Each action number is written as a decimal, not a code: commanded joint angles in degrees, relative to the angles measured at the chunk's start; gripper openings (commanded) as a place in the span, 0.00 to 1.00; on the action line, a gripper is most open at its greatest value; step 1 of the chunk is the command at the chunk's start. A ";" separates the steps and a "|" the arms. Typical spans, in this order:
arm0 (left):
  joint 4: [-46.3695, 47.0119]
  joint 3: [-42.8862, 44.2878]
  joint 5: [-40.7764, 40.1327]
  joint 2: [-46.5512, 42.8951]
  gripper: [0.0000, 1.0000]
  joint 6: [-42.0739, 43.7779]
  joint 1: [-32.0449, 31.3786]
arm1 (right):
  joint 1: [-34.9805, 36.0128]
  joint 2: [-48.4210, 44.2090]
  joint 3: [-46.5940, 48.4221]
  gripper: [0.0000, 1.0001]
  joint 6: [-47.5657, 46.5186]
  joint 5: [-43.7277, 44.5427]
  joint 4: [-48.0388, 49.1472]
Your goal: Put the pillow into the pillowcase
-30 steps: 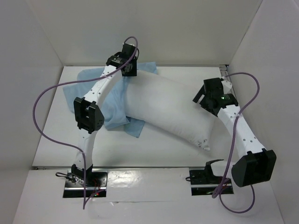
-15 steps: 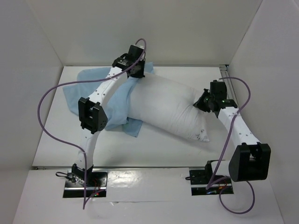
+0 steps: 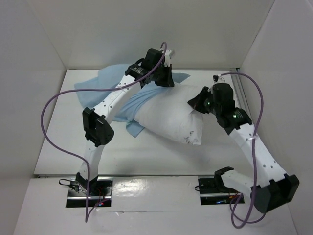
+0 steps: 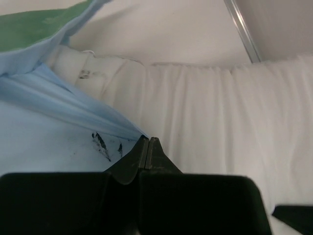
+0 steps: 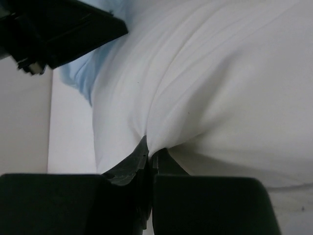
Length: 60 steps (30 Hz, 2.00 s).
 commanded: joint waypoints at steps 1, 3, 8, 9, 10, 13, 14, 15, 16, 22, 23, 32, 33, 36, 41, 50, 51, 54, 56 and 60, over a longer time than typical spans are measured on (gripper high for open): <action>4.43 0.35 12.93 -2.94 0.00 -5.59 -3.69 | 3.33 -4.86 -3.33 0.00 5.28 3.37 7.53; 2.05 2.37 12.93 -0.73 0.00 -5.07 -2.99 | 5.00 -6.96 -8.52 0.00 5.90 8.28 5.32; 0.46 3.26 11.09 -1.85 0.50 -2.53 -2.99 | 5.53 -9.52 -15.21 0.00 4.41 14.27 -0.46; 0.46 3.79 10.21 -2.82 0.66 -1.99 -2.99 | 5.53 -9.52 -15.21 0.01 3.88 15.15 -1.62; 0.46 3.79 9.51 -3.87 0.78 -1.46 -2.99 | 5.53 -9.52 -14.34 0.21 3.18 16.82 -2.94; -0.86 3.79 2.59 -9.23 0.98 0.82 -2.99 | 5.53 -8.65 -9.52 0.84 -1.21 20.24 -8.99; -0.86 3.79 1.08 -10.72 0.98 1.35 -2.38 | 5.53 -8.12 -5.67 0.91 -2.53 21.13 -10.58; -1.65 2.66 -0.50 -14.22 0.98 2.22 -2.37 | 5.53 -7.33 -3.46 0.96 -5.33 21.92 -12.08; -1.65 1.43 -2.26 -16.17 0.98 2.23 -1.67 | 5.53 -5.41 -1.26 1.00 -6.83 23.67 -13.57; -2.27 -14.65 -15.88 -30.32 0.97 1.28 4.82 | 6.06 1.19 14.83 1.00 -14.13 28.97 -22.02; -2.96 -19.28 -16.94 -33.47 0.97 0.40 5.88 | 6.58 1.98 16.41 1.00 -14.75 28.44 -22.02; -0.08 -59.19 -18.19 -49.22 0.91 -15.87 12.39 | 24.58 22.51 31.53 1.00 -22.40 27.71 -18.59; 0.62 -66.19 -18.19 -50.02 0.91 -17.18 12.39 | 26.43 24.82 32.85 1.00 -23.28 28.60 -18.59; 7.02 -78.50 -20.02 -54.41 0.94 -19.74 9.59 | 29.97 31.68 36.28 1.00 -26.79 28.00 -17.99; 18.64 -91.03 -23.19 -58.03 0.95 -22.69 6.24 | 30.49 37.67 39.98 1.00 -29.00 24.22 -19.39; 31.72 -93.24 -22.76 -43.89 0.90 -28.09 6.77 | 29.97 35.83 38.23 1.00 -29.00 24.83 -18.86; 32.61 -92.46 -22.76 -42.65 0.88 -26.52 7.29 | 29.97 35.83 38.22 1.00 -28.48 24.83 -18.86; 34.28 -90.34 -24.07 -38.35 0.88 -25.29 7.30 | 29.44 35.21 37.61 1.00 -28.47 24.83 -19.91; 35.43 -88.77 -24.68 -36.76 0.86 -24.49 7.30 | 28.92 34.69 36.30 1.00 -28.47 24.31 -20.53; 37.45 -88.23 -25.22 -33.68 0.61 -24.49 7.30 | 28.21 36.35 35.50 1.00 -29.52 21.40 -23.60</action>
